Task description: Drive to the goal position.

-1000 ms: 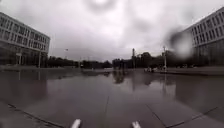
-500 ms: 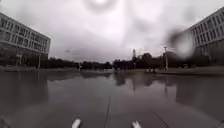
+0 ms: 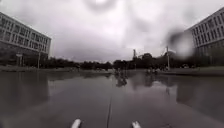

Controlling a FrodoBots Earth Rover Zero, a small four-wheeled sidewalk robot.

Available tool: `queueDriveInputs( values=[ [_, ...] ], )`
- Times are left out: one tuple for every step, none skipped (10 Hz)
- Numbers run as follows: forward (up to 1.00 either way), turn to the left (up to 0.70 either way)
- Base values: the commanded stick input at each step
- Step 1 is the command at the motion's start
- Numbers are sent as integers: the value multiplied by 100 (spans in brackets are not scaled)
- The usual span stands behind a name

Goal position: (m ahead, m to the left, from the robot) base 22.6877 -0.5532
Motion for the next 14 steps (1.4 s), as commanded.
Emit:
queueDriveInputs(
  values=[
    [70, 0],
    [70, 0],
    [70, 0],
    [70, 0],
    [70, 0],
    [70, 0],
    [70, 0],
    [70, 0],
    [70, 0],
    [70, 0],
    [70, 0],
    [70, 0],
    [70, 0],
    [70, 0]
  ],
)
